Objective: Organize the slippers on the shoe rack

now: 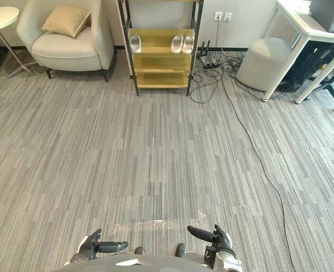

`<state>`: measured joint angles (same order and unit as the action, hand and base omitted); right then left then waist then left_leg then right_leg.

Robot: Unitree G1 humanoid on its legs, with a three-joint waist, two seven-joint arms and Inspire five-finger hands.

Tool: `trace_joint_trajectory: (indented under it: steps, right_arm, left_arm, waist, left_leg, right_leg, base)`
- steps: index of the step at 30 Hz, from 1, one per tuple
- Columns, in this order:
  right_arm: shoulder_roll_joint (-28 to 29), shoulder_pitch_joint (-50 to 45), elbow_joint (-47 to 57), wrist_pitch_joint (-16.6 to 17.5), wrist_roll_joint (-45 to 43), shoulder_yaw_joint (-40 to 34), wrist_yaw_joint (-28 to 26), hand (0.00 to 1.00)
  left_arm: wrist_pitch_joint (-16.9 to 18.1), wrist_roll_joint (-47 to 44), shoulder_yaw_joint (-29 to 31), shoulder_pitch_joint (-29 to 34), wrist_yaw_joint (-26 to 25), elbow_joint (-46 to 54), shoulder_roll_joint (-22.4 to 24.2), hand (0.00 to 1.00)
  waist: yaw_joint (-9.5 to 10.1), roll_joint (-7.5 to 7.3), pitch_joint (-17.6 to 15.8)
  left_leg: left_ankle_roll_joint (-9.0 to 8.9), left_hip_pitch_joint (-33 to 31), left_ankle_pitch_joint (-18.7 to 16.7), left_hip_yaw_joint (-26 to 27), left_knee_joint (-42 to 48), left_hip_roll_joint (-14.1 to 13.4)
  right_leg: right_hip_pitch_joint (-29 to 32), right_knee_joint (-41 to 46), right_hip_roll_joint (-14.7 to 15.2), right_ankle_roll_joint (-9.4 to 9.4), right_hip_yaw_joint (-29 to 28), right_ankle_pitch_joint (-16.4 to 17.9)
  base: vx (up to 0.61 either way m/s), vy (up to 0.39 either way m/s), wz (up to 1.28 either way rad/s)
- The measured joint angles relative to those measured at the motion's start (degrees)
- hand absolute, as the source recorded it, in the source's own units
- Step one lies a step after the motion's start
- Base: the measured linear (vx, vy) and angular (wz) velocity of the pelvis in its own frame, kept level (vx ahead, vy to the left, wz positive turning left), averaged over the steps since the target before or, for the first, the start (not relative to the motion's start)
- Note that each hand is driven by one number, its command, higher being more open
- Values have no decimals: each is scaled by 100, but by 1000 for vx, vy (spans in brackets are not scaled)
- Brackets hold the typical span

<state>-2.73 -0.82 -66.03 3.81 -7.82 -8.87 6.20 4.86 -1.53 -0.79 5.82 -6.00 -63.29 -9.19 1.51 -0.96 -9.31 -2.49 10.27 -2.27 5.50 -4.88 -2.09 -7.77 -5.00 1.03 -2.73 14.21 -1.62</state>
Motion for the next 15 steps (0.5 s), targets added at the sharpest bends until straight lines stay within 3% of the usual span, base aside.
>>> trace_joint_trajectory:
  steps: [15]
  right_arm:
    - [6, 5, 2, 0, 93, 8, 6, 100]
  left_arm:
    - [0, 13, 1, -4, -28, -24, -1, 100]
  waist:
    - [-1, -15, -2]
  left_leg:
    - [-8, -1, -5, 17, 3, 23]
  right_leg:
    - [8, -7, 24, -8, -5, -5]
  base:
    - [-12, -4, 0]
